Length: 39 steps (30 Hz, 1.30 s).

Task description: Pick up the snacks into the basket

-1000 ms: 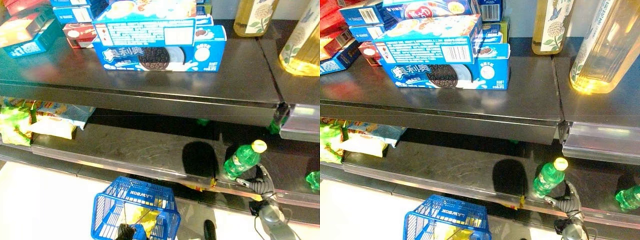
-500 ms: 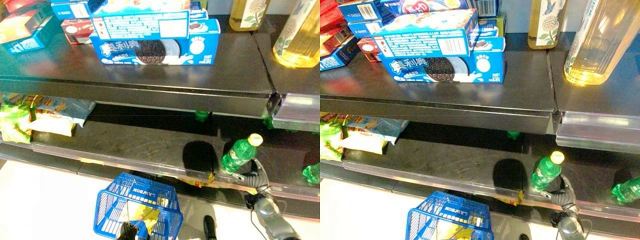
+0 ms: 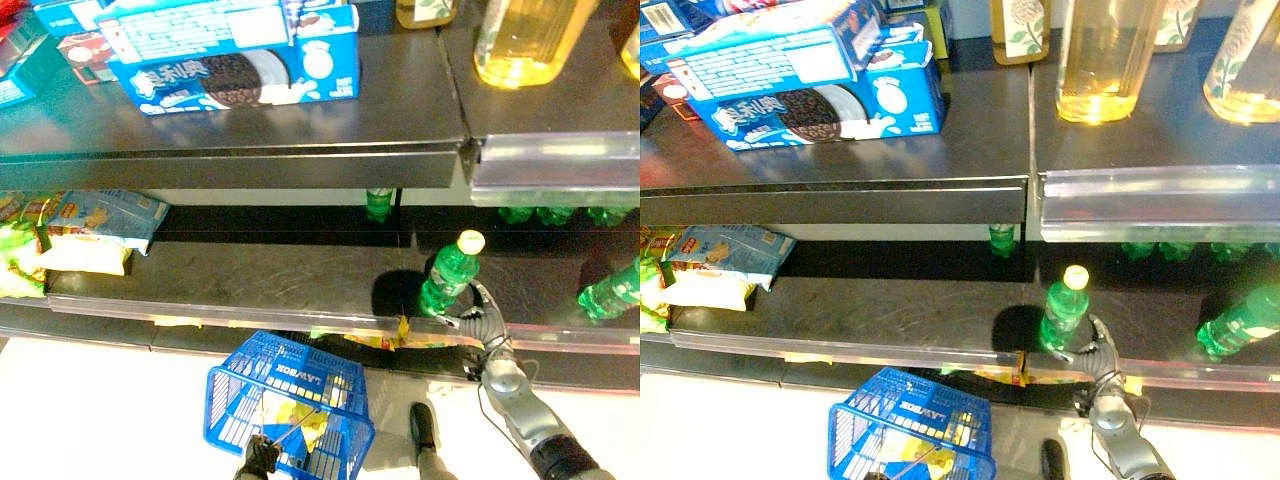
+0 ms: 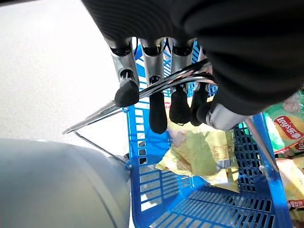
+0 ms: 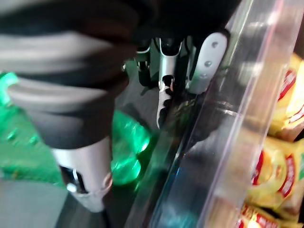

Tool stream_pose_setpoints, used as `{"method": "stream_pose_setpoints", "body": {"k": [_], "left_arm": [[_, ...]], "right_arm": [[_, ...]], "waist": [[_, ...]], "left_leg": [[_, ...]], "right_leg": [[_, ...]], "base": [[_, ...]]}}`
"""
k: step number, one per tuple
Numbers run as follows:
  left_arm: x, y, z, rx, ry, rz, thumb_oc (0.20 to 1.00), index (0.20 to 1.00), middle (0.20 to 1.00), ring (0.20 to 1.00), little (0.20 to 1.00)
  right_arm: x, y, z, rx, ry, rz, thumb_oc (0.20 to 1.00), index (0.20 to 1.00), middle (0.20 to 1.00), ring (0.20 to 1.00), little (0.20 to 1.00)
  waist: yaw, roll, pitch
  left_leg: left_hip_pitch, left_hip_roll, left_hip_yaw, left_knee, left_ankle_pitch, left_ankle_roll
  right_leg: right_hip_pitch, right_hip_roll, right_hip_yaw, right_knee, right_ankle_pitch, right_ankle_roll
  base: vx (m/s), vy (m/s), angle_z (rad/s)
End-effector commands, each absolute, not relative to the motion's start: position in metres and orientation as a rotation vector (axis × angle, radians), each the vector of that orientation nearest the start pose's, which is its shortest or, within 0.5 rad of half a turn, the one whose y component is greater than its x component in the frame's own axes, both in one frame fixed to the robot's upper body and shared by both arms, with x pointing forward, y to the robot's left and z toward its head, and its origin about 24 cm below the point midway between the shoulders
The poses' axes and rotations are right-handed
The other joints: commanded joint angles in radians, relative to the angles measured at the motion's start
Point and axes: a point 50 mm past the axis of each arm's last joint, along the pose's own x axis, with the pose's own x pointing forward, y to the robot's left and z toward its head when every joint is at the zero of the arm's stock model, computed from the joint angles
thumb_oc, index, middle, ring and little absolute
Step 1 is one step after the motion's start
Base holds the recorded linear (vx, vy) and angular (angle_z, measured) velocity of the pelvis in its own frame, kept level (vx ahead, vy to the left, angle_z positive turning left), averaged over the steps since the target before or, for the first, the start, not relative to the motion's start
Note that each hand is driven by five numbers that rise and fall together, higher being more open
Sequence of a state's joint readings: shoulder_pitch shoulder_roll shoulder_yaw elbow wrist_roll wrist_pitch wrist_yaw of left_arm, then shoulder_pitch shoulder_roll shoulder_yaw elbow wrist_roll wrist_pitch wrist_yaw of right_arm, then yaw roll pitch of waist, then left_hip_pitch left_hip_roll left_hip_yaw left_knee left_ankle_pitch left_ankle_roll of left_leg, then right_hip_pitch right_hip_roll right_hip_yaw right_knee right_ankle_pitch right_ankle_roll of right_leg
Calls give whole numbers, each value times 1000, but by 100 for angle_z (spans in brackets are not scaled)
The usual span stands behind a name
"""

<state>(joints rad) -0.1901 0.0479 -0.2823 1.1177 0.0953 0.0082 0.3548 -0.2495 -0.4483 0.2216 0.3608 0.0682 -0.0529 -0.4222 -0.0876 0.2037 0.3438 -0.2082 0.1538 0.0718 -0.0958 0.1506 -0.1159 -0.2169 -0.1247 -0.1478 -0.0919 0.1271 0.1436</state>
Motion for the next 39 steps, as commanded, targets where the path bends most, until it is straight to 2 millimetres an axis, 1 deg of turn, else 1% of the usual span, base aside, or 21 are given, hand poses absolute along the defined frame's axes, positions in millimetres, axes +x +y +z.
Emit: {"method": "stream_pose_setpoints", "body": {"k": [1, 3, 4, 6, 9, 13, 17, 19, 20, 21, 22, 23, 24, 25, 27, 29, 32, 39], "left_arm": [[180, 158, -137, 588, 880, 16, 200, 200, 200, 200, 200], [182, 157, -136, 587, 876, 17, 200, 200, 200, 200, 200], [182, 157, -136, 589, 874, 16, 200, 200, 200, 200, 200], [182, 157, -136, 590, 874, 14, 200, 200, 200, 200, 200], [185, 155, -135, 588, 862, 9, 200, 200, 200, 200, 200], [184, 157, -135, 587, 870, 18, 200, 200, 200, 200, 200], [183, 160, -135, 582, 876, 32, 200, 200, 200, 200, 200], [184, 163, -134, 574, 877, 54, 200, 200, 200, 200, 200], [184, 163, -135, 574, 877, 54, 200, 200, 200, 200, 200], [184, 165, -134, 566, 878, 69, 200, 200, 200, 200, 200], [184, 165, -134, 566, 878, 68, 200, 200, 200, 200, 200], [183, 167, -134, 563, 883, 76, 200, 200, 200, 200, 200], [183, 167, -134, 564, 883, 76, 200, 200, 200, 200, 200], [183, 168, -135, 566, 885, 79, 200, 200, 200, 200, 200], [184, 168, -134, 566, 884, 80, 200, 200, 200, 200, 200], [183, 168, -135, 569, 886, 74, 200, 200, 200, 200, 200], [182, 168, -135, 568, 889, 71, 203, 203, 203, 203, 203], [180, 170, -136, 551, 898, 89, 213, 213, 213, 213, 213]], "right_arm": [[340, -144, 102, -384, -215, -22, 1000, 1000, 1000, 1000, 1000], [338, -138, 107, -366, -240, 3, 1000, 1000, 1000, 1000, 1000], [334, -130, 108, -323, -249, 45, 1000, 1000, 1000, 1000, 1000], [333, -127, 108, -304, -248, 56, 1000, 1000, 1000, 1000, 1000], [326, -113, 115, -212, -282, 128, 1000, 1000, 1000, 1000, 1000], [320, -111, 119, -175, -302, 154, 1000, 1000, 1000, 1000, 1000], [316, -114, 119, -159, -311, 150, 1000, 1000, 1000, 1000, 1000], [311, -121, 114, -146, -299, 134, 1000, 1000, 1000, 1000, 1000], [311, -121, 114, -146, -299, 134, 1000, 1000, 1000, 1000, 1000], [307, -127, 109, -144, -282, 124, 1000, 1000, 1000, 1000, 1000], [307, -127, 109, -144, -281, 124, 1000, 1000, 1000, 1000, 1000], [305, -133, 102, -151, -258, 107, 1000, 1000, 1000, 1000, 1000], [305, -133, 102, -151, -258, 107, 1000, 1000, 1000, 1000, 1000], [304, -136, 95, -142, -229, 90, 1000, 1000, 1000, 1000, 1000], [304, -138, 92, -140, -216, 79, 1000, 1000, 1000, 1000, 1000], [309, -139, 83, -162, -174, 52, 1000, 1000, 1000, 1000, 1000], [313, -138, 81, -174, -160, 33, 1000, 1000, 1000, 1000, 1000], [314, -137, 77, -170, -140, 36, 1000, 1000, 1000, 1000, 1000]], "waist": [[118, -75, 21], [116, -76, 24], [116, -77, 26], [117, -77, 26], [114, -83, 33], [112, -90, 33], [112, -101, 32], [110, -110, 32], [110, -110, 32], [110, -115, 34], [110, -115, 34], [109, -119, 35], [109, -119, 35], [109, -123, 34], [109, -123, 35], [114, -122, 32], [118, -119, 29], [120, -120, 27]], "left_leg": [[50, -107, 23, 18, -47, 30], [50, -107, 23, 18, -48, 30], [50, -107, 24, 18, -48, 30], [51, -107, 24, 18, -48, 30], [54, -106, 25, 19, -49, 29], [57, -107, 23, 19, -52, 30], [63, -108, 20, 20, -57, 31], [67, -108, 17, 20, -60, 33], [67, -108, 17, 20, -60, 33], [68, -108, 14, 20, -61, 34], [68, -108, 14, 20, -61, 34], [70, -108, 12, 20, -62, 35], [70, -108, 12, 20, -62, 35], [72, -108, 9, 20, -64, 36], [72, -108, 9, 20, -65, 36], [75, -112, 10, 20, -68, 39], [77, -115, 13, 20, -70, 40], [75, -118, 7, 20, -69, 41]], "right_leg": [[19, -65, 3, 22, -3, 15], [19, -65, 4, 22, -4, 15], [20, -65, 3, 21, -5, 15], [21, -66, 3, 21, -5, 16], [26, -66, 2, 21, -5, 15], [30, -67, 2, 22, -7, 14], [40, -66, -3, 23, -12, 14], [45, -66, -5, 26, -16, 15], [45, -66, -5, 26, -16, 15], [47, -66, -8, 29, -18, 15], [48, -66, -8, 29, -18, 15], [49, -66, -8, 31, -20, 14], [49, -66, -8, 31, -20, 14], [50, -66, -8, 31, -20, 15], [50, -65, -6, 31, -20, 15], [53, -66, -5, 25, -18, 16], [55, -69, -5, 20, -13, 18], [53, -71, -4, 21, -14, 19]], "base": [[17, 1, 5], [20, 5, 14], [24, 5, 29], [16, 0, 11], [19, -2, -10], [18, -2, 43], [18, -3, 49], [17, -4, 44], [5, -7, 7], [0, 0, 0], [-3, -7, 4], [0, -3, 8], [0, -6, 8], [1, -3, 10], [-4, 5, 11], [2, 20, 5], [0, 0, 0], [2, 6, 0]]}}
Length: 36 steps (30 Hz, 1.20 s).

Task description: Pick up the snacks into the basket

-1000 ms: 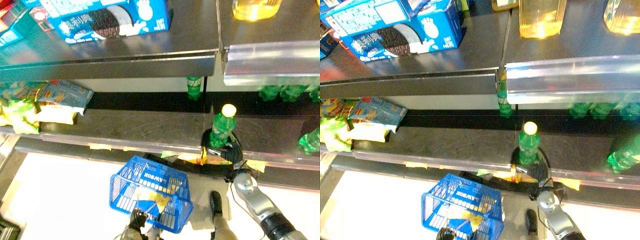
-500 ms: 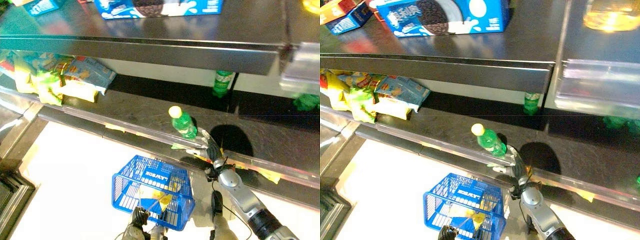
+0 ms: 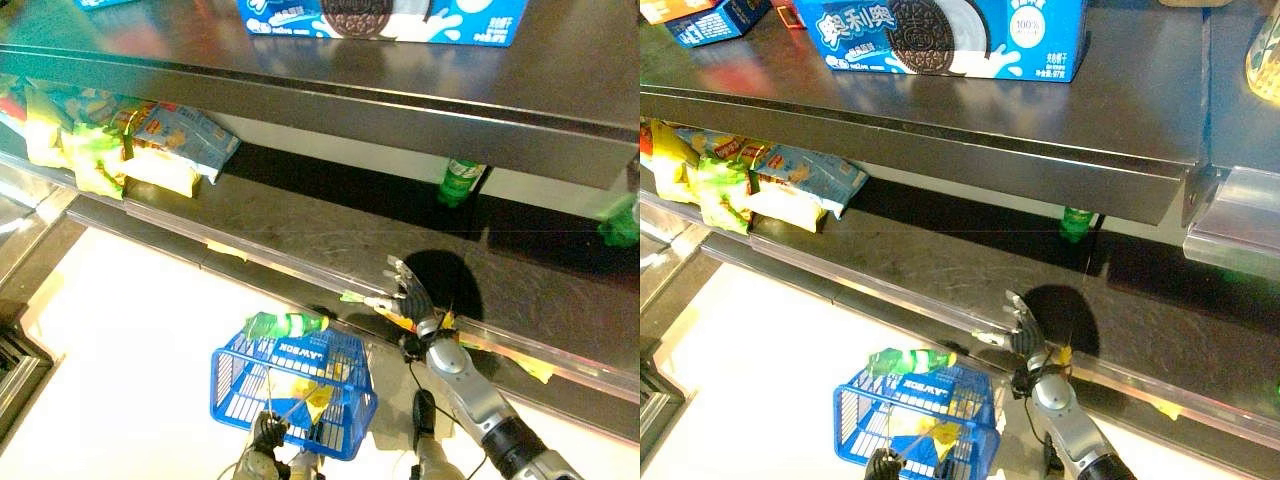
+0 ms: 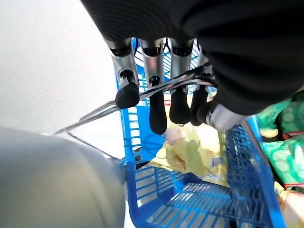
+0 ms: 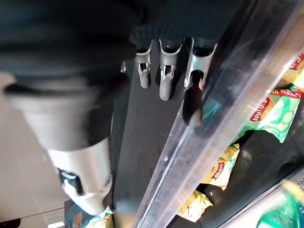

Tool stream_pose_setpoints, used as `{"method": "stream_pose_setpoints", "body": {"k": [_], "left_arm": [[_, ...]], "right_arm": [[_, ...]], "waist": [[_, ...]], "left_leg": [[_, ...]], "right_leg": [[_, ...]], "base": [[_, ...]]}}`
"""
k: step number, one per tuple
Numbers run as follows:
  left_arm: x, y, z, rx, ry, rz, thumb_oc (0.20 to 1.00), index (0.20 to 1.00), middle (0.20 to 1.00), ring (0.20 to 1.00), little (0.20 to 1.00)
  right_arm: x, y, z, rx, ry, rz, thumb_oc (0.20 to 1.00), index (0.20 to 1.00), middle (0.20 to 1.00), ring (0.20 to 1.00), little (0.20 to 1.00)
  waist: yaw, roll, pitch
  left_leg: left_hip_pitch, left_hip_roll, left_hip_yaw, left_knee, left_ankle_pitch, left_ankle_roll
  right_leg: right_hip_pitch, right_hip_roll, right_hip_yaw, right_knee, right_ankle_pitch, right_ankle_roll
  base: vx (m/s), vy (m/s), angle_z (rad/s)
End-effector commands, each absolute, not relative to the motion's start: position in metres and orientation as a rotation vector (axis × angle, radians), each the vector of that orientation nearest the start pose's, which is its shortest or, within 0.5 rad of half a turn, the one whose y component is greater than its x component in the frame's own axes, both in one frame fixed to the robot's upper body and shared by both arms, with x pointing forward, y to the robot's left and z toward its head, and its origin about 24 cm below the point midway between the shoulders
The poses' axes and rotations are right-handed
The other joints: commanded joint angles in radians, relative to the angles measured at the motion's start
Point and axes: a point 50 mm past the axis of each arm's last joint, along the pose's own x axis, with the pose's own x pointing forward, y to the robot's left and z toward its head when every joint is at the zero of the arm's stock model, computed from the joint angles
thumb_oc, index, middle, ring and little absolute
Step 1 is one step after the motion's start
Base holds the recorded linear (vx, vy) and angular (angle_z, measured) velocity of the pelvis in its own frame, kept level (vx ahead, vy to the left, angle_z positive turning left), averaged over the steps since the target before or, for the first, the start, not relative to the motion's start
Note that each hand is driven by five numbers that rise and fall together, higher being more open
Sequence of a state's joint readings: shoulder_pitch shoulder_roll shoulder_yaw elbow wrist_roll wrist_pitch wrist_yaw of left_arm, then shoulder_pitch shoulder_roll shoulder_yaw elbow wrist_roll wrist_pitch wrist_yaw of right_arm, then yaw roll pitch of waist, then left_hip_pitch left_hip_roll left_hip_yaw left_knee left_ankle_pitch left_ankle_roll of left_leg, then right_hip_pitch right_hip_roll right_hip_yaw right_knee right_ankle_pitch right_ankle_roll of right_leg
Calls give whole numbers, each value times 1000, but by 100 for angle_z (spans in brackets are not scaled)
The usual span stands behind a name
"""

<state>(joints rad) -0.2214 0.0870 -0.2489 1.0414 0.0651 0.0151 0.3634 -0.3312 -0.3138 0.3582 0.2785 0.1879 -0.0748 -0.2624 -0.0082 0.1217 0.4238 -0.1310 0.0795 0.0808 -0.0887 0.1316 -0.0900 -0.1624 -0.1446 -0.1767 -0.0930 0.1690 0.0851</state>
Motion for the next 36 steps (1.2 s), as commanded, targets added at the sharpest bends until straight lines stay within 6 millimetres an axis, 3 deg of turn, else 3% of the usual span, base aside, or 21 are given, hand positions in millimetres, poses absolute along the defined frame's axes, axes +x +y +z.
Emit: {"method": "stream_pose_setpoints", "body": {"k": [1, 11, 27, 29, 34, 36], "left_arm": [[179, 170, -136, 551, 899, 90, 209, 209, 209, 209, 209], [180, 176, -136, 570, 902, 97, 200, 200, 200, 200, 200], [176, 183, -137, 551, 933, 151, 200, 200, 200, 200, 200], [173, 184, -139, 528, 948, 178, 200, 200, 200, 200, 200], [171, 187, -140, 505, 963, 207, 200, 200, 200, 200, 200], [169, 192, -140, 486, 977, 237, 200, 200, 200, 200, 200]], "right_arm": [[313, -138, 75, -192, -134, 33, 1000, 1000, 1000, 1000, 1000], [305, -164, 58, -325, -72, -36, 1000, 1000, 1000, 1000, 1000], [298, -185, 53, -258, -59, -187, 1000, 1000, 1000, 1000, 1000], [290, -203, 55, -215, -69, -260, 1000, 1000, 1000, 1000, 1000], [277, -223, 54, -205, -72, -340, 1000, 1000, 1000, 1000, 1000], [256, -251, 51, -160, -64, -465, 1000, 1000, 1000, 1000, 1000]], "waist": [[42, -39, -54], [41, -55, -57], [32, -72, -66], [22, -81, -68], [9, -90, -73], [-15, -98, -78]], "left_leg": [[-1, -43, -2, 12, -50, 15], [12, -44, -14, 11, -54, 18], [19, -37, -9, 7, -58, 18], [20, -33, -6, 7, -59, 17], [23, -31, -1, 7, -62, 15], [27, -28, 3, 6, -64, 14]], "right_leg": [[2, -52, 23, 22, -57, 78], [19, -49, 13, 29, -67, 80], [17, -39, 19, 31, -72, 76], [17, -36, 19, 32, -72, 75], [14, -33, 24, 38, -75, 75], [9, -29, 35, 46, -80, 75]], "base": [[4, -4, -4], [-1, -5, 1], [0, -1, 0], [0, 0, 0], [0, 0, 0], [11, -8, -7]]}}
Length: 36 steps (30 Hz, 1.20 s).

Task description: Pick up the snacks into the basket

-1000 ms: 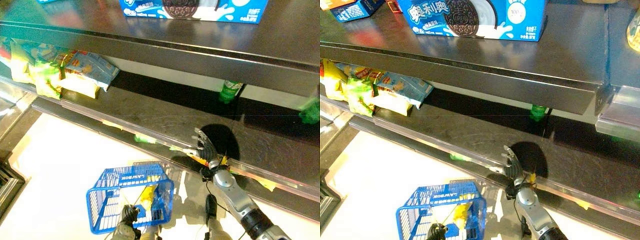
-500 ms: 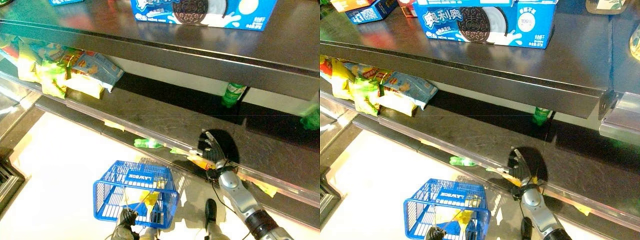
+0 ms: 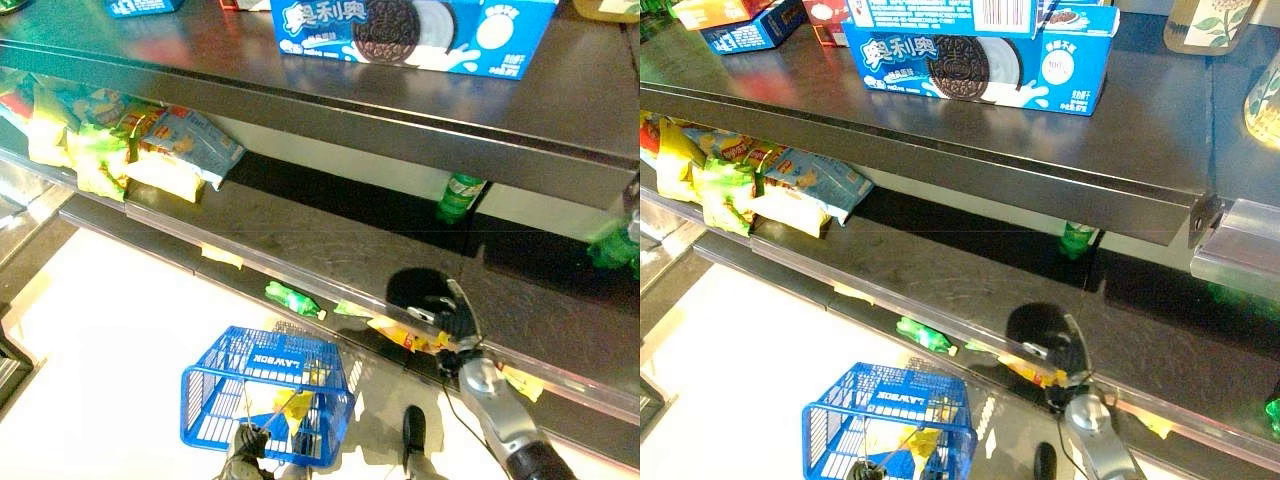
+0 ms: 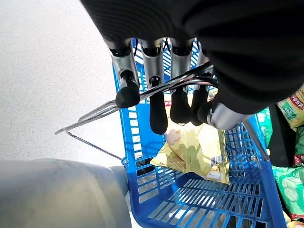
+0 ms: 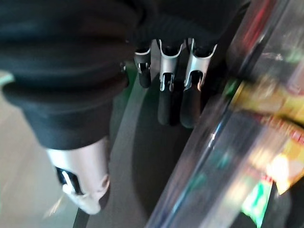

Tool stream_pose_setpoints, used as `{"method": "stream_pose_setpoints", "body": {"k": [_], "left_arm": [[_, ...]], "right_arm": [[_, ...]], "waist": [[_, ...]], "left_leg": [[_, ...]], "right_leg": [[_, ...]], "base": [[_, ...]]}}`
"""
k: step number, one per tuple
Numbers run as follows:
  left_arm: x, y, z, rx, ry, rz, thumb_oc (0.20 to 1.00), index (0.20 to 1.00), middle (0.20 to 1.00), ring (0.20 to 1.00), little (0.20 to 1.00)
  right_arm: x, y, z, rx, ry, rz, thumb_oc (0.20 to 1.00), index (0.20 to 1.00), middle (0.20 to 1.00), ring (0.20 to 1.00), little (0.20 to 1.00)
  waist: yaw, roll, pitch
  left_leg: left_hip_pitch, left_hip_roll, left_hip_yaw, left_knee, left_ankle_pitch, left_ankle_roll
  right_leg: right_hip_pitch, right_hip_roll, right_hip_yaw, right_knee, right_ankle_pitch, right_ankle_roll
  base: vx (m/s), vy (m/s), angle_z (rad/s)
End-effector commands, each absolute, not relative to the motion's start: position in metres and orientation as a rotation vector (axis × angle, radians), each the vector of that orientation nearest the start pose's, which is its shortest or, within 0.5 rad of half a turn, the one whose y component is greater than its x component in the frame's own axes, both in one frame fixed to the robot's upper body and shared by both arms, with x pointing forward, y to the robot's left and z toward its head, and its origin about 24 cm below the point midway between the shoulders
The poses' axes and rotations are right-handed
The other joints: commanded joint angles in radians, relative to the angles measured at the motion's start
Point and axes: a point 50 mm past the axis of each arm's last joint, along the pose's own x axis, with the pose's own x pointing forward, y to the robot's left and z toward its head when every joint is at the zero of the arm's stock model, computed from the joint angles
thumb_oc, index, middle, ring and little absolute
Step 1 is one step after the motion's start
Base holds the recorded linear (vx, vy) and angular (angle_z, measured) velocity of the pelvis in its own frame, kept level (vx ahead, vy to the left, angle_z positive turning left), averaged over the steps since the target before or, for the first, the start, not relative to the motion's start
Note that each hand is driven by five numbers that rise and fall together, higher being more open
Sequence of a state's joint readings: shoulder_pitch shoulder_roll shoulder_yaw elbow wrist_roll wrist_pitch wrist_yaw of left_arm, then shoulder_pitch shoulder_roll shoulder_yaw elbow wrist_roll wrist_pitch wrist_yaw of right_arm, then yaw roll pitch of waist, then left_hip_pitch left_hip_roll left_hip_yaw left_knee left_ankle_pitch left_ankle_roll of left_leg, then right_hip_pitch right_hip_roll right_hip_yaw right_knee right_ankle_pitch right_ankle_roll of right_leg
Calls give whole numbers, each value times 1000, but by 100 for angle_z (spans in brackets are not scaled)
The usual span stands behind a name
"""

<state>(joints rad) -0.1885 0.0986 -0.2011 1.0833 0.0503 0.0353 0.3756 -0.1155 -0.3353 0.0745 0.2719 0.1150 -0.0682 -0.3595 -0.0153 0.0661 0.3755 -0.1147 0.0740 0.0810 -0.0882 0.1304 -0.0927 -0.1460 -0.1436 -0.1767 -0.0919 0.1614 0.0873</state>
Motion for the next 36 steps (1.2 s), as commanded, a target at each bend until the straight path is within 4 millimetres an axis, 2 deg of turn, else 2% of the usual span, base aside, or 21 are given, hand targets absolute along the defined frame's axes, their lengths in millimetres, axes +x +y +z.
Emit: {"method": "stream_pose_setpoints", "body": {"k": [1, 7, 12, 15, 17, 20, 22, 23, 26, 28, 32, 33, 35, 36], "left_arm": [[168, 191, -140, 487, 978, 236, 200, 200, 200, 200, 200], [164, 192, -142, 477, 994, 234, 200, 200, 200, 200, 200], [164, 192, -142, 481, 997, 217, 200, 200, 200, 200, 200], [158, 187, -146, 491, 1013, 166, 200, 200, 200, 200, 200], [157, 186, -147, 492, 1020, 157, 200, 200, 200, 200, 200], [152, 184, -149, 497, 1034, 122, 200, 200, 200, 200, 200], [151, 183, -149, 498, 1038, 112, 200, 200, 200, 200, 200], [148, 184, -151, 498, 1048, 106, 200, 200, 200, 200, 200], [146, 186, -152, 500, 1058, 106, 200, 200, 200, 200, 200], [138, 192, -154, 500, 1094, 127, 200, 200, 200, 200, 200], [135, 197, -155, 476, 1115, 175, 200, 200, 200, 200, 200], [140, 195, -153, 475, 1098, 187, 200, 200, 200, 200, 200], [141, 193, -152, 473, 1093, 189, 200, 200, 200, 200, 200], [143, 192, -152, 457, 1086, 208, 200, 200, 200, 200, 200]], "right_arm": [[255, -251, 51, -160, -63, -466, 1000, 1000, 1000, 1000, 1000], [228, -279, 37, -137, -3, -596, 1000, 1000, 1000, 1000, 1000], [217, -298, 38, -136, 0, -687, 1000, 1000, 1000, 1000, 1000], [210, -316, 48, -131, -37, -776, 1000, 1000, 1000, 1000, 1000], [209, -318, 49, -125, -40, -788, 1000, 1000, 1000, 1000, 1000], [210, -328, 65, -110, -101, -796, 1000, 1000, 1000, 1000, 1000], [209, -330, 70, -122, -117, -790, 1000, 1000, 1000, 1000, 1000], [209, -331, 81, -131, -160, -776, 1000, 1000, 1000, 1000, 1000], [208, -332, 84, -138, -171, -766, 1000, 1000, 1000, 1000, 1000], [204, -336, 89, -184, -180, -778, 1000, 1000, 1000, 1000, 1000], [200, -334, 73, -189, -103, -747, 1000, 1000, 1000, 1000, 1000], [196, -336, 62, -210, -44, -747, 1000, 1000, 1000, 1000, 1000], [196, -333, 58, -205, -29, -736, 1000, 1000, 1000, 1000, 1000], [198, -328, 50, -194, 0, -707, 1000, 1000, 1000, 1000, 1000]], "waist": [[-7, -43, -30], [-39, -40, -41], [-58, -29, -61], [-79, -14, -102], [-82, -13, -110], [-91, -5, -136], [-93, -3, -142], [-98, -1, -151], [-99, 1, -156], [-102, 2, -168], [-97, -10, -174], [-101, -27, -168], [-106, -37, -169], [-85, -52, -162]], "left_leg": [[11, -22, 3, 5, -63, 16], [21, -15, 17, 3, -67, 14], [35, -10, 31, 2, -72, 13], [64, -2, 46, 3, -84, 9], [69, 0, 49, 3, -86, 8], [91, 6, 60, 2, -92, 4], [96, 8, 62, 2, -93, 2], [104, 14, 68, 2, -93, -2], [110, 20, 71, 2, -92, -5], [114, 45, 73, 6, -74, -20], [109, 64, 67, 11, -51, -31], [89, 73, 94, 37, -36, -33], [68, 57, 81, 92, -65, -24], [50, -1, 17, 139, -100, -10]], "right_leg": [[-7, -30, 35, 45, -72, 72], [-12, -23, 47, 47, -74, 73], [-6, -18, 58, 44, -78, 72], [17, -10, 72, 39, -88, 69], [22, -8, 75, 37, -90, 69], [38, -1, 82, 34, -98, 67], [43, 1, 83, 36, -102, 66], [47, 8, 84, 45, -112, 61], [50, 14, 86, 48, -118, 58], [63, 43, 86, 50, -134, 43], [74, 69, 83, 42, -141, 27], [79, 68, 67, 41, -145, 20], [82, 66, 57, 42, -150, 15], [91, 67, 59, 36, -146, 10]], "base": [[9, -7, -8], [6, -8, -6], [32, -12, -15], [72, -22, -18], [41, -25, -10], [51, -50, -9], [34, -59, -9], [21, -52, -11], [17, -65, -7], [-17, -215, -3], [-25, -150, -2], [-56, -173, -2], [-37, -106, 14], [3, -123, 22]]}}
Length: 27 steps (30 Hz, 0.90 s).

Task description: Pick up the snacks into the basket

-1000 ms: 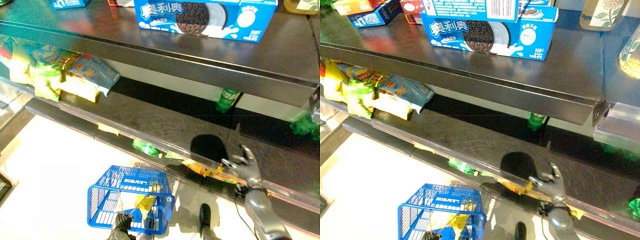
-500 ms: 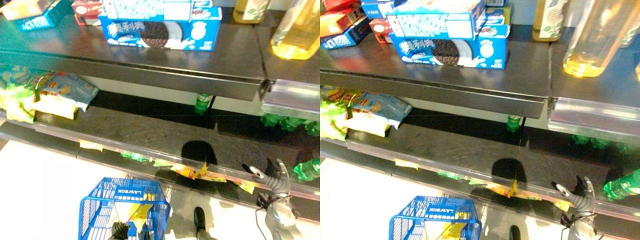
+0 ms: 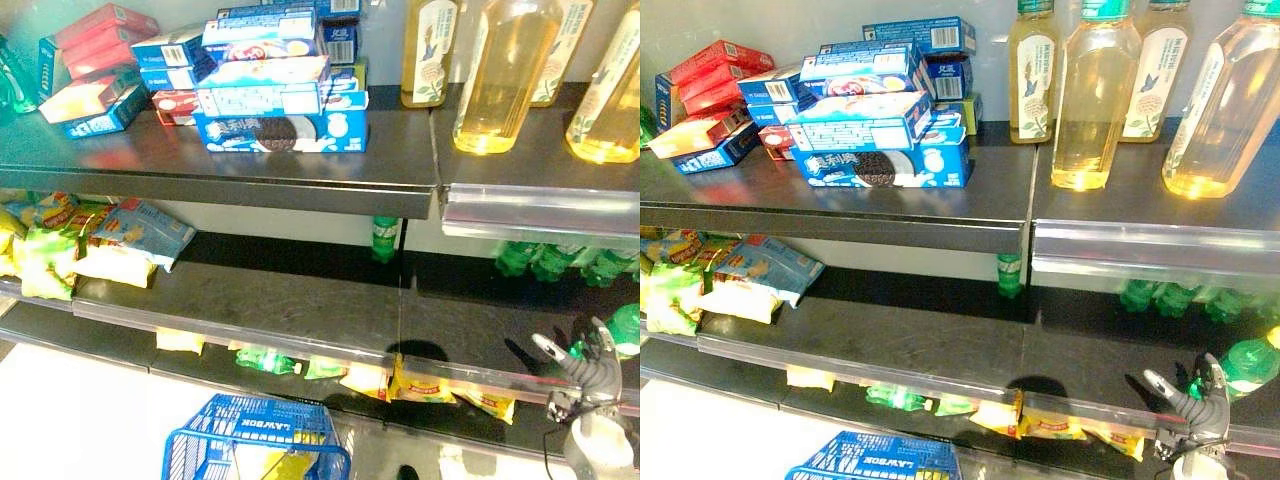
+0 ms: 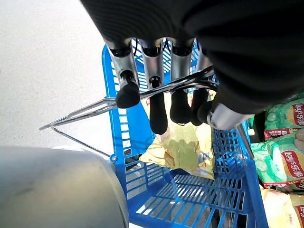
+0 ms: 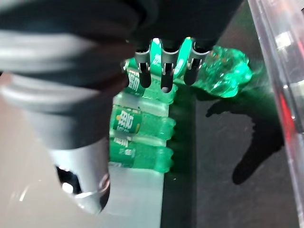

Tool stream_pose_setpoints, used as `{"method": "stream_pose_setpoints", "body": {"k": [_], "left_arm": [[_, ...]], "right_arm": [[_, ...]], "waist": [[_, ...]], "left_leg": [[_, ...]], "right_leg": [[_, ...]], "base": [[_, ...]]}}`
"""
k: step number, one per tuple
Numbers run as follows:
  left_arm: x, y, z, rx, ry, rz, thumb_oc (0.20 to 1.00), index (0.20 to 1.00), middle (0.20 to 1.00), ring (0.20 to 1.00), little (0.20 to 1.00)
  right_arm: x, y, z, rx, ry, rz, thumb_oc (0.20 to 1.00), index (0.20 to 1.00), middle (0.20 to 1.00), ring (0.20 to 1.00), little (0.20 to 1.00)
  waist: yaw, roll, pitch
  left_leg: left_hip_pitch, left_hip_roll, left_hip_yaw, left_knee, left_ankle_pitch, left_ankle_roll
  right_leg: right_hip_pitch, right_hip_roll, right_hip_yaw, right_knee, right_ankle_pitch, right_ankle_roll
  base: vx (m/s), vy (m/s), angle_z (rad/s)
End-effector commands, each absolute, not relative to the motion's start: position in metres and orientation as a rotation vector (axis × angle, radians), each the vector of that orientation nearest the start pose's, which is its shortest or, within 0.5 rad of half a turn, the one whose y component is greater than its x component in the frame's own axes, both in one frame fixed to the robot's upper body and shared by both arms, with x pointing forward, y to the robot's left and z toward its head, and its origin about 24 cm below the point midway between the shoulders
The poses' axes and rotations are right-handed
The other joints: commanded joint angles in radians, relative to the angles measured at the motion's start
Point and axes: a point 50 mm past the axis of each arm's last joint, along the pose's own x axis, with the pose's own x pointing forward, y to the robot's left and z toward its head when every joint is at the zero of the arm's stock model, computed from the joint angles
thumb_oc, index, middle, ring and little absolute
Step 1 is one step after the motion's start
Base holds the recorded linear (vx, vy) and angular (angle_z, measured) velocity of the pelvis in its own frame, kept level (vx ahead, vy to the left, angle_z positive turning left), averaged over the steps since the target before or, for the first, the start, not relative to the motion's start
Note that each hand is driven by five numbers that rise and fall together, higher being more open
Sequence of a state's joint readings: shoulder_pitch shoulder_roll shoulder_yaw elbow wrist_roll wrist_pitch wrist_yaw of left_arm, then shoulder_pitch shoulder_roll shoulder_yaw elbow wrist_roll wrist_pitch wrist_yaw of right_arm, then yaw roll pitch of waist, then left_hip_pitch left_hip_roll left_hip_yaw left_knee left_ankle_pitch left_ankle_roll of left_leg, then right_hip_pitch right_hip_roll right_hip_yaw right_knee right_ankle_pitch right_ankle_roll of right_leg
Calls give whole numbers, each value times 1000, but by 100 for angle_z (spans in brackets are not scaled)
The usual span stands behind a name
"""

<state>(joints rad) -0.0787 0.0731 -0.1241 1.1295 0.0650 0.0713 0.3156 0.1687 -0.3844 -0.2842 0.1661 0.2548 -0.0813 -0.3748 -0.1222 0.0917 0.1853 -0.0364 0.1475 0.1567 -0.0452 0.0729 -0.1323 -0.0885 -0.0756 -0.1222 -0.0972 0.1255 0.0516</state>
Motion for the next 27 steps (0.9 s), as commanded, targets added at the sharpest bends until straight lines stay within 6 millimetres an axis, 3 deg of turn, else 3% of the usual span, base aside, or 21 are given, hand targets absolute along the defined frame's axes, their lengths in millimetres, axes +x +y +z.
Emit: {"method": "stream_pose_setpoints", "body": {"k": [1, 2, 3, 4, 5, 7, 8, 12, 15, 16, 18, 20, 21, 22, 25, 27], "left_arm": [[144, 191, -151, 422, 1086, 239, 200, 200, 200, 200, 200], [145, 191, -151, 422, 1085, 240, 200, 200, 200, 200, 200], [139, 188, -154, 381, 1115, 251, 200, 200, 200, 200, 200], [138, 189, -154, 381, 1115, 251, 200, 200, 200, 200, 200], [135, 189, -156, 387, 1132, 235, 200, 200, 200, 200, 200], [133, 190, -157, 402, 1138, 224, 200, 200, 200, 200, 200], [129, 199, -157, 445, 1149, 210, 200, 200, 200, 200, 200], [128, 220, -154, 482, 1169, 239, 200, 200, 200, 200, 200], [126, 229, -153, 488, 1184, 284, 200, 200, 200, 200, 200], [125, 233, -152, 480, 1190, 314, 200, 200, 200, 200, 200], [125, 233, -152, 480, 1190, 314, 200, 200, 200, 200, 200], [123, 234, -153, 485, 1207, 323, 200, 200, 200, 200, 200], [123, 234, -153, 486, 1207, 323, 200, 200, 200, 200, 200], [126, 235, -151, 501, 1190, 320, 200, 200, 200, 200, 200], [130, 235, -150, 508, 1176, 313, 200, 200, 200, 200, 200], [131, 234, -150, 509, 1173, 312, 200, 200, 200, 200, 200]], "right_arm": [[204, -320, 38, -209, 52, -655, 1000, 1000, 1000, 1000, 1000], [204, -320, 38, -209, 51, -654, 1000, 1000, 1000, 1000, 1000], [202, -314, 23, -190, 105, -633, 1000, 1000, 1000, 1000, 1000], [202, -314, 23, -190, 106, -633, 1000, 1000, 1000, 1000, 1000], [195, -312, 10, -148, 155, -643, 1000, 1000, 1000, 1000, 1000], [192, -310, 3, -139, 185, -635, 1000, 1000, 1000, 1000, 1000], [188, -303, -10, -95, 231, -611, 1000, 1000, 1000, 1000, 1000], [179, -296, -31, -101, 326, -596, 1000, 1000, 1000, 1000, 1000], [173, -300, -41, -72, 373, -668, 1000, 1000, 1000, 1000, 1000], [174, -308, -38, -76, 358, -735, 1000, 1000, 1000, 1000, 1000], [174, -308, -38, -76, 358, -736, 1000, 1000, 1000, 1000, 1000], [175, -316, -27, -60, 305, -817, 1000, 1000, 1000, 1000, 1000], [175, -316, -28, -60, 305, -817, 1000, 1000, 1000, 1000, 1000], [178, -316, -23, -66, 282, -829, 1000, 1000, 1000, 1000, 1000], [180, -312, -20, -79, 275, -812, 1000, 1000, 1000, 1000, 1000], [179, -310, -21, -75, 277, -805, 1000, 1000, 1000, 1000, 1000]], "waist": [[51, -92, 28], [50, -93, 27], [56, -92, 14], [57, -92, 14], [40, -96, -4], [38, -102, -15], [31, -131, -25], [36, -175, -25], [70, -178, -31], [85, -165, -45], [86, -165, -42], [81, -159, -59], [83, -159, -59], [76, -167, -55], [66, -186, -50], [64, -191, -56]], "left_leg": [[-60, -239, -168, 139, -124, 88], [-64, -241, -168, 139, -120, 89], [-59, -304, -183, 121, -119, 125], [-56, -303, -182, 120, -119, 125], [-23, -269, -131, 85, -102, 132], [-6, -262, -123, 60, -96, 138], [6, -242, -112, 34, -84, 143], [9, -207, -85, 20, -70, 140], [14, -165, -67, 1, -57, 131], [17, -139, -62, -16, -53, 123], [22, -139, -62, -18, -53, 123], [33, -107, -60, -27, -61, 110], [34, -107, -58, -27, -62, 110], [47, -77, -66, -7, -84, 89], [58, -54, -73, 11, -96, 62], [58, -48, -70, 13, -92, 53]], "right_leg": [[29, 12, 25, 39, -94, 42], [25, 10, 25, 39, -92, 43], [27, 44, 40, 46, -85, 40], [29, 45, 41, 46, -86, 40], [29, 59, 39, 67, -90, 43], [30, 61, 43, 87, -107, 44], [10, 72, 35, 154, -132, 48], [-18, 92, 63, 223, -160, 64], [15, 37, 12, 233, -169, 75], [46, -33, -2, 210, -149, 90], [52, -33, -2, 206, -149, 91], [48, -121, 26, 185, -80, 118], [49, -121, 28, 183, -78, 119], [24, -205, 64, 145, 4, 147], [13, -233, 104, 123, 21, 173], [23, -232, 101, 120, -1, 176]], "base": [[-5, -123, 0], [29, -98, -67], [23, -27, -84], [85, 0, -73], [58, 31, -13], [88, 57, 31], [79, 43, 16], [-24, -52, -35], [-54, -114, -27], [-45, -119, -37], [-13, -96, -43], [5, -179, -25], [32, -354, -17], [27, -361, -15], [4, -287, -13], [-6, -266, 3]]}}
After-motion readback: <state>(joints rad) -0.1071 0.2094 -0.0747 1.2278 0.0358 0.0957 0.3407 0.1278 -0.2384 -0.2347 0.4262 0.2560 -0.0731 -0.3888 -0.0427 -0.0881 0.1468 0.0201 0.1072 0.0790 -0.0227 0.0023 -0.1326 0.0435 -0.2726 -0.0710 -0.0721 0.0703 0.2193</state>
